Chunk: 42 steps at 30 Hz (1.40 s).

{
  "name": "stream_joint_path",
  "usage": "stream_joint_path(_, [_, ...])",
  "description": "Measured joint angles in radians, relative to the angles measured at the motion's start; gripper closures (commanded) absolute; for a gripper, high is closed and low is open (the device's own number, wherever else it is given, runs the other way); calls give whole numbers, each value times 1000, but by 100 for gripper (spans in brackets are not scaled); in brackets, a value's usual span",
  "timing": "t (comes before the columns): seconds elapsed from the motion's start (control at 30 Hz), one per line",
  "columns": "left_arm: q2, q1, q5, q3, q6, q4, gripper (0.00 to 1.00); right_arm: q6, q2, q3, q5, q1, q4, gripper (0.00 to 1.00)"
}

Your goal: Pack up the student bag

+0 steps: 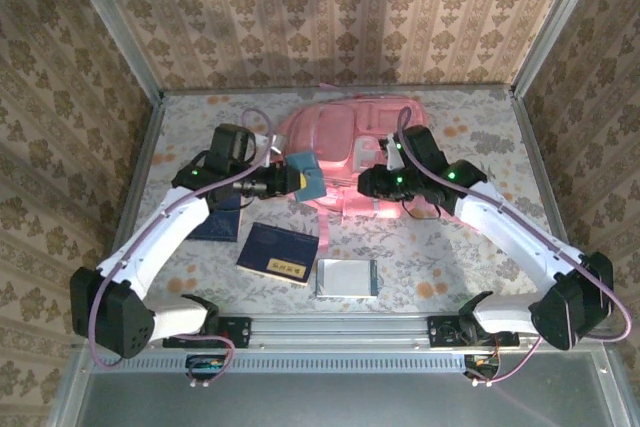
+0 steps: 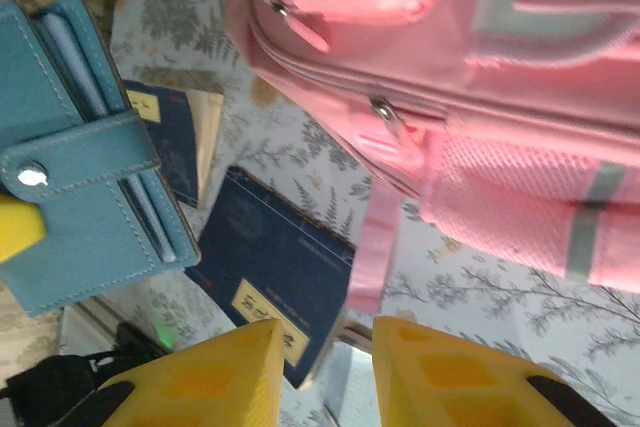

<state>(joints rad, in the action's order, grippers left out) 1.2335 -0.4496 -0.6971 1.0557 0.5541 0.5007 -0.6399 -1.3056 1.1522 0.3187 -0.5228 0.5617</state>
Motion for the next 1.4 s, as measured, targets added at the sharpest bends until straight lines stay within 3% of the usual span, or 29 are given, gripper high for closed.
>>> stream_joint_path(0.3, [-87, 150, 35, -2, -88, 99, 83, -15, -257, 319, 0, -21, 8, 69])
stream_joint_path(0.53, [-119, 157, 104, -19, -126, 106, 85, -9, -444, 558, -67, -63, 27, 69])
stream_joint_path(0.87, [-171, 158, 229, -75, -137, 101, 88, 13, -681, 876, -106, -29, 84, 65])
stream_joint_path(1.2, [-254, 203, 342, -105, -141, 101, 88, 63, -1038, 1418, -161, -25, 385, 66])
stream_joint_path(1.4, [-251, 203, 352, -107, -142, 101, 88, 69, -1151, 1550, -222, -25, 536, 68])
